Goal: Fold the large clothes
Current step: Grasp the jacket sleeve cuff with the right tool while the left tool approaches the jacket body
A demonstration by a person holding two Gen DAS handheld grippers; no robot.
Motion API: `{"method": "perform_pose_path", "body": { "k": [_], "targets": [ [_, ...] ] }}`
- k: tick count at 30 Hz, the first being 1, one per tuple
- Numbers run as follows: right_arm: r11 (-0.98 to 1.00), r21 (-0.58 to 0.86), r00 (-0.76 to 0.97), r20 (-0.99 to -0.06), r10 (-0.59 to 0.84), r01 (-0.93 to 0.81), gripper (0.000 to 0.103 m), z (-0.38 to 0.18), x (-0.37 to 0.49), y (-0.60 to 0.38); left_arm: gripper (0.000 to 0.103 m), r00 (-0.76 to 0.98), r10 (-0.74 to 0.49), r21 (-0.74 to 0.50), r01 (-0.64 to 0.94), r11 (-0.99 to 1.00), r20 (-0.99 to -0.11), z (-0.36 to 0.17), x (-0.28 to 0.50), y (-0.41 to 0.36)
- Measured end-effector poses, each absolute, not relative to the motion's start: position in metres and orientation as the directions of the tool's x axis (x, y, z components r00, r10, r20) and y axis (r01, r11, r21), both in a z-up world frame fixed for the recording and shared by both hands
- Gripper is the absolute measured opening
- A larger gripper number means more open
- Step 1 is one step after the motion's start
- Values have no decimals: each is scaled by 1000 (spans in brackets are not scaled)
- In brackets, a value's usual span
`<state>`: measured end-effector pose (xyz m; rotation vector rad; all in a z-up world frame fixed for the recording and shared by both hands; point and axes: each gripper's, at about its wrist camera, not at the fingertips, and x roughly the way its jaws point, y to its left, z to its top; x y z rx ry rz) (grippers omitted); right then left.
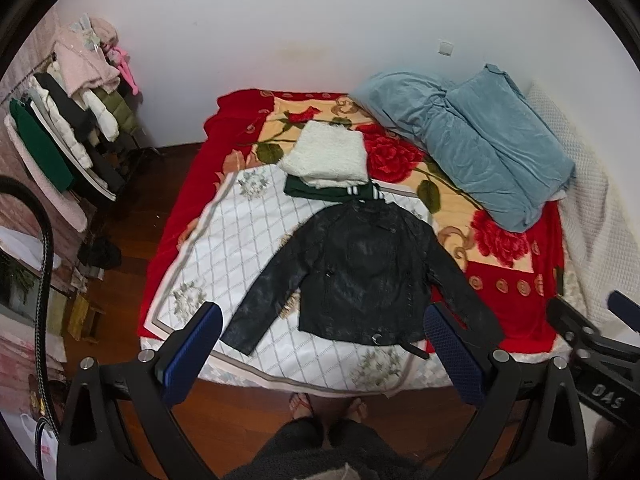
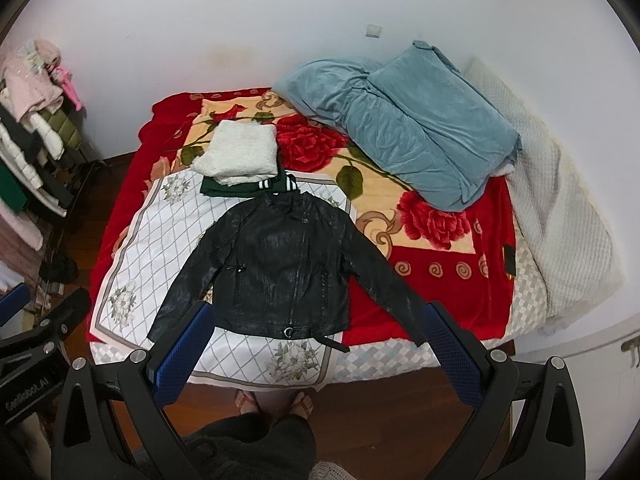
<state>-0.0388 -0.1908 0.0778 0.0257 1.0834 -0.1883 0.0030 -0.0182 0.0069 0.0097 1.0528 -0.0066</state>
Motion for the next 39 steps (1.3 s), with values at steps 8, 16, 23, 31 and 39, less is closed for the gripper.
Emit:
{"method": "perform_pose_path", "body": {
  "k": [8, 16, 23, 31, 39],
  "targets": [
    [911, 20, 441, -879, -180, 412, 103, -3, -13, -257, 103, 553, 95, 111, -5, 994, -827, -53, 56, -22],
    [707, 138, 336, -930, -148, 693, 88, -162, -15, -374, 103, 503, 152, 170, -11, 985, -851, -158, 109, -40],
    [466, 221, 260, -965, -20, 857, 51, -347, -32, -481, 103, 400, 228, 225, -56, 973, -888, -273, 158, -76],
    [91, 396, 383, -914, 132, 914, 59, -541, -62, -565, 103, 213, 241, 238, -40, 971, -947, -405, 188, -119],
    [-108, 514, 524, -846, 102, 851, 63, -634, -67, -599, 103, 178, 266, 272, 14, 962, -948, -474, 204, -153]
  ]
}}
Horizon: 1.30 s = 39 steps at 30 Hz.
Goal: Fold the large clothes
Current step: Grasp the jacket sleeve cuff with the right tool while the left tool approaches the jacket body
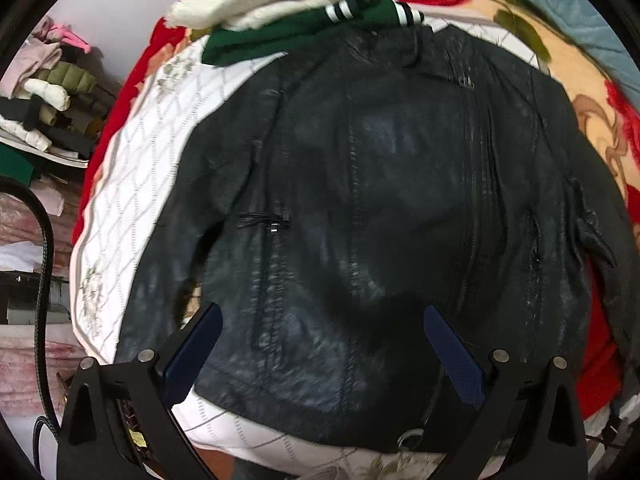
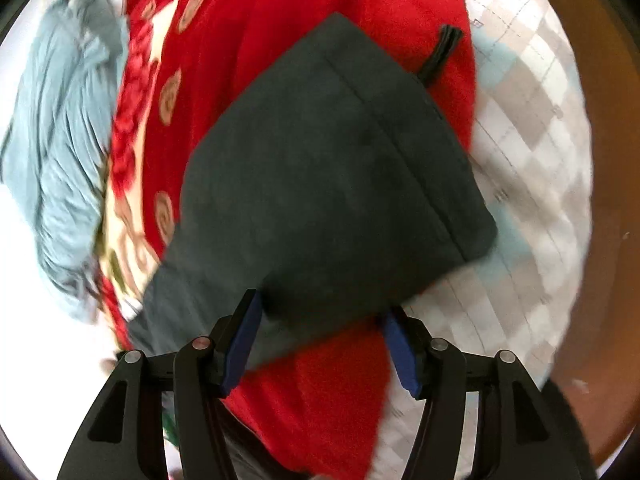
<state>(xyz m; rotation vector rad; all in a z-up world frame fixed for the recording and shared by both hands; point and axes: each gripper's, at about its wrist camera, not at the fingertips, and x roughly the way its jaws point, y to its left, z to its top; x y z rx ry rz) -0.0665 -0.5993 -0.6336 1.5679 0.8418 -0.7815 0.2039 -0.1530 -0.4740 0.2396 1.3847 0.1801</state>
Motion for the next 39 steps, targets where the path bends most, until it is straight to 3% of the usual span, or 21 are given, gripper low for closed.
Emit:
{"method": "perform_pose_path", "body": {
  "k": [8, 12, 19, 23, 29, 33, 36, 39],
  "targets": [
    [-128, 559, 560, -828, -32, 819, 54, -607, -56, -585, 103, 205, 249, 261, 34, 965, -947, -507, 228, -176],
    [-118, 566, 558, -825, -92, 816, 39, -584, -61, -582, 103, 205, 238, 251, 41, 967, -949, -514, 234, -181],
    [-131, 516, 508, -856, -94, 847, 39, -578, -78, -576, 103, 201, 232, 251, 75, 965, -952, -522, 237, -189],
    [-32, 533, 524, -841, -135, 846, 39, -542, -76, -559, 103, 210, 227, 251, 97, 963, -951, -524, 235, -195],
    [-104, 552, 558, -829, 38, 827, 42, -612, -60, -568, 103, 187, 220, 244, 115, 963, -957, -533, 234, -205],
    [-159, 587, 592, -805, -20, 793, 44, -614, -61, -577, 103, 189, 223, 249, 126, 960, -956, -535, 234, -211],
    [-102, 629, 619, -777, -115, 770, 37, -590, -60, -579, 103, 192, 223, 250, 129, 960, -956, -535, 234, -213],
    [-107, 633, 626, -774, -93, 766, 40, -601, -53, -590, 103, 190, 223, 249, 125, 960, -956, -537, 235, -214]
  ]
}}
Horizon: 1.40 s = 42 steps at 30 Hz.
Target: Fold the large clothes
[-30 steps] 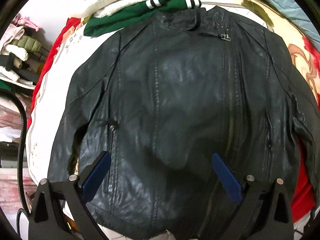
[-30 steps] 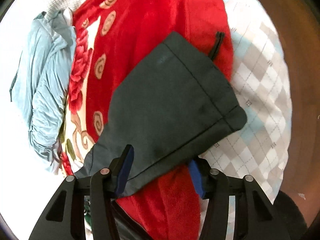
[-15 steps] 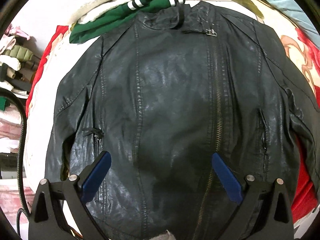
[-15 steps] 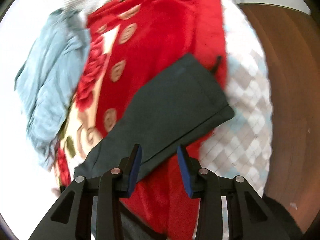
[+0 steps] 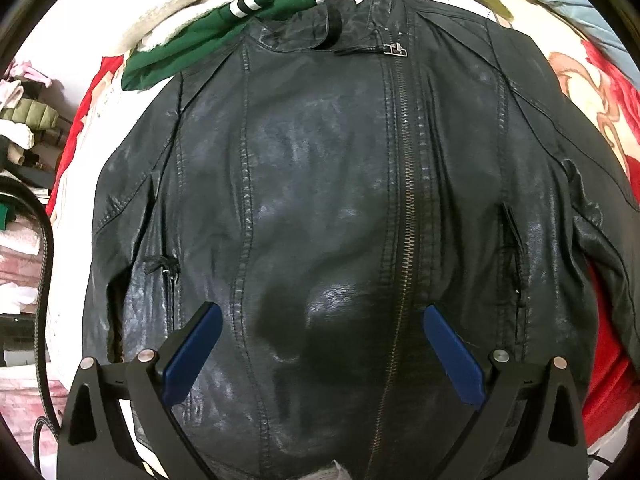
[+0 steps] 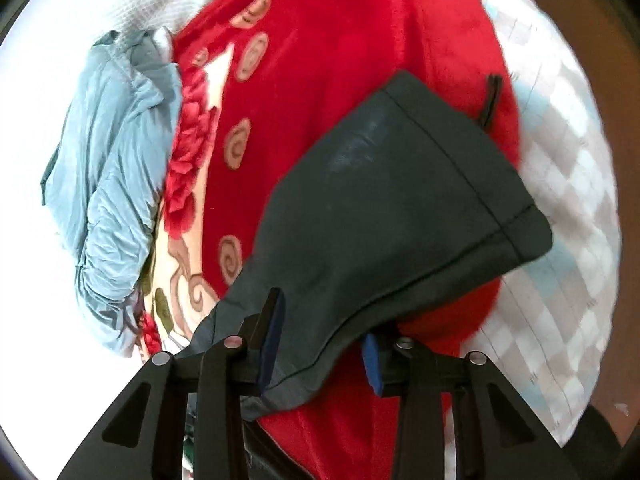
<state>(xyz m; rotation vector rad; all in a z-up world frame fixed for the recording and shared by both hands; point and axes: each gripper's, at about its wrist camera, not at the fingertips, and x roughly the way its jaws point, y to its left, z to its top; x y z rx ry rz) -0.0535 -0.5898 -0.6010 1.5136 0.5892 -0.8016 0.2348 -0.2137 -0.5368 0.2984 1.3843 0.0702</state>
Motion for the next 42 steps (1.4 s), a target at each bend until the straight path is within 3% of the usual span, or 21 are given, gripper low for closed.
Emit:
{"method": "perform_pose_path", "body": {
  "k": [5, 6, 7, 8, 18, 23, 28, 34, 37, 40, 42],
  "targets": [
    [-159, 665, 662, -745, -79, 730, 49, -627, -42, -607, 103, 194, 223, 249, 119, 961, -955, -538, 233, -217],
    [-150, 667, 660, -744, -103, 729, 44, -625, -39, -607, 103, 196, 225, 251, 120, 961, -954, -538, 233, -218],
    [-140, 662, 650, -750, -125, 736, 32, -622, -38, -608, 103, 200, 227, 253, 120, 960, -953, -539, 233, -218],
    [-128, 647, 631, -762, -143, 752, 10, -619, -35, -608, 103, 202, 227, 254, 117, 960, -953, -540, 234, -218],
    [92, 660, 658, -707, -258, 745, 7, -496, -4, -603, 103, 218, 234, 249, 43, 968, -948, -529, 240, -189],
    [303, 642, 708, -667, -231, 704, 7, -433, 61, -570, 103, 216, 243, 244, -20, 970, -946, -519, 245, -156],
    [556, 551, 721, -680, -133, 623, 7, -404, 162, -491, 103, 196, 257, 237, -122, 964, -946, -515, 253, -98],
    [844, 347, 642, -767, 4, 410, 7, -421, 275, -331, 103, 167, 302, 259, -239, 936, -939, -520, 254, -16],
    [954, 176, 549, -836, 15, 242, 7, -460, 314, -235, 103, 143, 321, 269, -296, 917, -936, -522, 247, 25],
    [990, 99, 357, -932, 56, 102, 8, -520, 338, -158, 103, 107, 324, 265, -369, 891, -940, -520, 233, 71],
    [993, 114, 274, -956, 103, 24, 20, -547, 340, -131, 103, 83, 317, 255, -423, 870, -945, -514, 219, 102]
  ]
}}
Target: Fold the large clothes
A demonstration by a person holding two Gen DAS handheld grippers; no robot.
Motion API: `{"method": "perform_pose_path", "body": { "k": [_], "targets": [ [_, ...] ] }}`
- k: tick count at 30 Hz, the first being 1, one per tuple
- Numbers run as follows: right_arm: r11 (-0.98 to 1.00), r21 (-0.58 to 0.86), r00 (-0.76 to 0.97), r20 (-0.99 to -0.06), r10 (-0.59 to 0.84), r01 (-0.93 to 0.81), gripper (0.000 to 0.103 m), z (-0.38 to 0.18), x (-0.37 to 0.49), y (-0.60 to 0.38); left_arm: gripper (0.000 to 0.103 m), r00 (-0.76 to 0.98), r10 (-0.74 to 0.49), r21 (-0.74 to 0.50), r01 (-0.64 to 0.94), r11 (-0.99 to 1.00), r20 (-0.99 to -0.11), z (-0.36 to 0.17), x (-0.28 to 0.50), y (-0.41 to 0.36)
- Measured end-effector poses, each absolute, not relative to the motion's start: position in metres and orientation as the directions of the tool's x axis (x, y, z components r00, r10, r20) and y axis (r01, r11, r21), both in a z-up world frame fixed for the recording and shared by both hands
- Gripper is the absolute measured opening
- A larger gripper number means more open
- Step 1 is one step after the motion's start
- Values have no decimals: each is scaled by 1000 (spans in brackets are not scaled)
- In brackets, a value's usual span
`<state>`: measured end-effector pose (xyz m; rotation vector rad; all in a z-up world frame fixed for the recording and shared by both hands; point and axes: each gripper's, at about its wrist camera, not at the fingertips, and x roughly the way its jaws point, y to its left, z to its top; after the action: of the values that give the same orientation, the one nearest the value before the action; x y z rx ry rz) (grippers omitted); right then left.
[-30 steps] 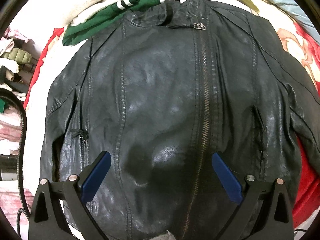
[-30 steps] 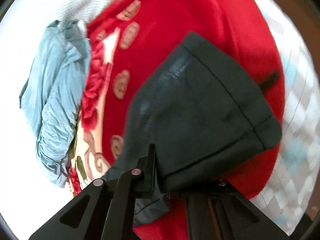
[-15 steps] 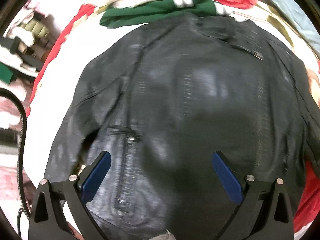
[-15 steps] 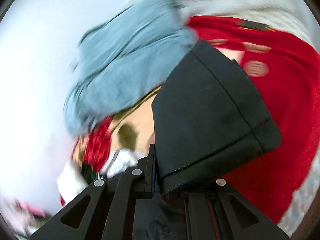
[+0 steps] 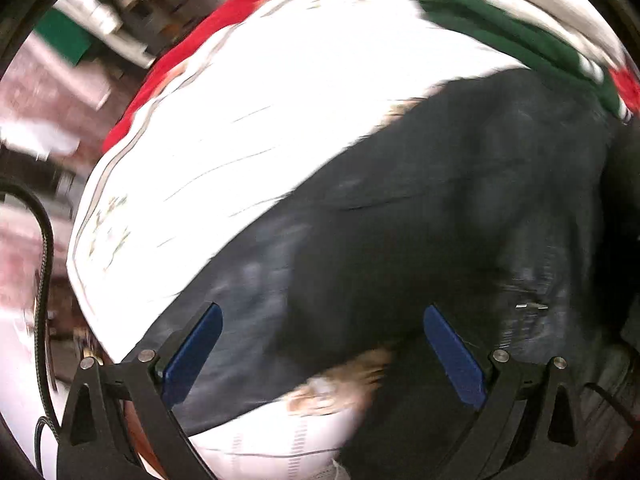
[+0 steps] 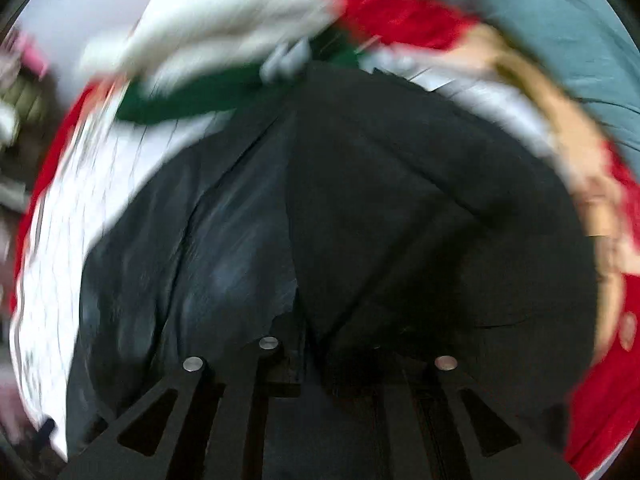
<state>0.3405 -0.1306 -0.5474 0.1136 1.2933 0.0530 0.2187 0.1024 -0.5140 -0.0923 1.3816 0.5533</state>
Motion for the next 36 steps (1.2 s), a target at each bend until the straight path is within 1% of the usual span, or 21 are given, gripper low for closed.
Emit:
{"method": "perform_pose_path", "body": {
  "k": [1, 2, 3, 5, 9, 12, 15, 16, 18, 19, 20, 21, 22, 23, 25, 26, 28, 29, 31, 32, 36],
  "targets": [
    [990, 137, 268, -955, 129, 14, 24, -550, 338, -126, 103, 76, 312, 249, -442, 862, -947, -511, 211, 113],
    [983, 182, 271, -947, 172, 12, 37, -547, 335, -122, 103, 67, 308, 245, -463, 852, -949, -508, 203, 124],
    [975, 222, 270, -940, 210, 16, 57, -542, 331, -122, 103, 55, 302, 236, -496, 836, -952, -504, 187, 142],
    [956, 289, 266, -926, 268, 40, 71, -526, 321, -125, 103, 31, 279, 218, -543, 811, -960, -503, 165, 160],
    [928, 364, 291, -899, 326, 85, 71, -492, 299, -150, 103, -31, 158, 138, -672, 728, -987, -512, 108, 199],
    [907, 406, 297, -885, 359, 115, 71, -472, 282, -168, 102, -30, 77, 72, -770, 634, -997, -526, 60, 217],
    [898, 422, 266, -886, 379, 125, 71, -467, 271, -174, 102, 5, -31, -20, -854, 521, -1000, -547, 28, 232],
    [901, 418, 254, -890, 379, 119, 71, -468, 267, -173, 102, 39, -96, -78, -890, 450, -995, -560, 17, 238],
    [907, 408, 227, -898, 377, 106, 71, -474, 261, -167, 101, 108, -168, -158, -934, 320, -980, -580, 3, 246],
    [909, 403, 208, -903, 376, 103, 71, -479, 257, -165, 97, 153, -188, -199, -947, 254, -970, -591, -3, 251],
    [908, 405, 186, -905, 381, 106, 71, -486, 254, -161, 90, 170, -189, -210, -954, 214, -967, -601, -5, 255],
    [907, 407, 173, -906, 385, 110, 71, -491, 252, -160, 74, 192, -181, -224, -959, 176, -965, -609, -6, 260],
    [905, 409, 159, -907, 389, 115, 71, -497, 249, -157, 68, 205, -159, -230, -961, 156, -966, -611, -7, 264],
    [904, 410, 146, -908, 393, 120, 71, -501, 246, -154, 65, 210, -125, -228, -962, 150, -970, -609, -5, 267],
    [903, 412, 139, -908, 395, 121, 71, -505, 243, -149, 43, 195, -25, -196, -962, 190, -980, -597, 6, 277],
    [906, 406, 138, -910, 390, 116, 71, -506, 242, -146, 39, 185, 9, -179, -961, 213, -983, -592, 13, 284],
    [909, 404, 143, -911, 387, 107, 71, -506, 242, -140, 21, 201, 64, -182, -956, 229, -977, -585, 19, 301],
    [909, 404, 144, -910, 388, 105, 71, -507, 243, -137, 19, 216, 89, -189, -952, 241, -972, -582, 22, 309],
    [909, 403, 145, -910, 387, 104, 71, -507, 246, -133, 18, 254, 157, -205, -941, 270, -954, -569, 34, 334],
    [908, 407, 146, -908, 392, 102, 71, -506, 247, -131, 18, 302, 169, -249, -928, 277, -938, -562, 42, 352],
    [905, 417, 148, -903, 403, 80, 71, -502, 249, -123, 20, 428, 82, -385, -869, 311, -900, -557, 53, 372]
  ]
}}
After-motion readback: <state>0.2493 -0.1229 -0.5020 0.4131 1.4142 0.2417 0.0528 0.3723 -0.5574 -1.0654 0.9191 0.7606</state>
